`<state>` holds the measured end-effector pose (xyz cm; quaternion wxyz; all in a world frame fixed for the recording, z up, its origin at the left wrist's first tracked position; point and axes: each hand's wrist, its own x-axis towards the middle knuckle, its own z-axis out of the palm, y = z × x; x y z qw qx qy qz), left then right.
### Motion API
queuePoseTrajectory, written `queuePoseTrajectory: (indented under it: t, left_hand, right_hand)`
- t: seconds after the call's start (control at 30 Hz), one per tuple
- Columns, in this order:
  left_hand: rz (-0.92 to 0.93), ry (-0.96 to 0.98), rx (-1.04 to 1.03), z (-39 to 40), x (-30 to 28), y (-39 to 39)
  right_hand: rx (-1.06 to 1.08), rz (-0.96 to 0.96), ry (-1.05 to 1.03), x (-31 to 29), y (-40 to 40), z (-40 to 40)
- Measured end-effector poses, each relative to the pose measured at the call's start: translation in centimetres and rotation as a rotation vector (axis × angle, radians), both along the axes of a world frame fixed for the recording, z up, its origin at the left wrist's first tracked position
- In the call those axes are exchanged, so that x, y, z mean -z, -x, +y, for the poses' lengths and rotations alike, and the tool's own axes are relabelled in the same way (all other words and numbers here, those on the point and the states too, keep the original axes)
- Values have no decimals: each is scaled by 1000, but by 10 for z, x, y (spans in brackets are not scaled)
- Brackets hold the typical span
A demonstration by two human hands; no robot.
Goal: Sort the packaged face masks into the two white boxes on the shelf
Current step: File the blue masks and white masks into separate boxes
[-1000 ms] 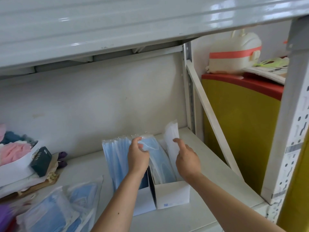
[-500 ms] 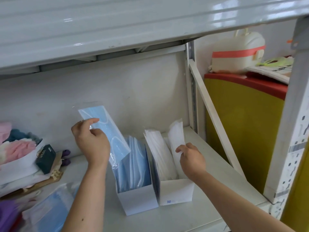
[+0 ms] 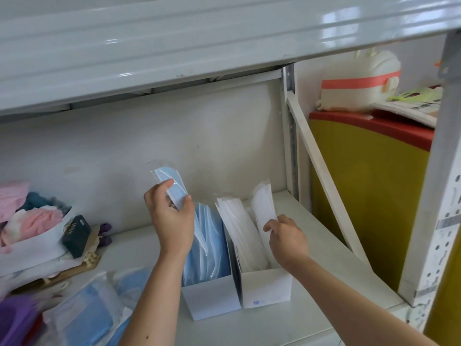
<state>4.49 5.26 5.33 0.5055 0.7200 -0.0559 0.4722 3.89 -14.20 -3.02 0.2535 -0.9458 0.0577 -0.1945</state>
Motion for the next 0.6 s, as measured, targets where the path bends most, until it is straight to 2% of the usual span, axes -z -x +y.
queuePoseTrajectory:
  t: [0.37,0.6]
  left_hand:
    - [-36,-30,36,0,2,2]
    - [42,-340,-9,-4,21,-3]
  right_hand:
    - [-5,-13,27,1,0,-1]
    - [-14,-4,41,0,0,-1]
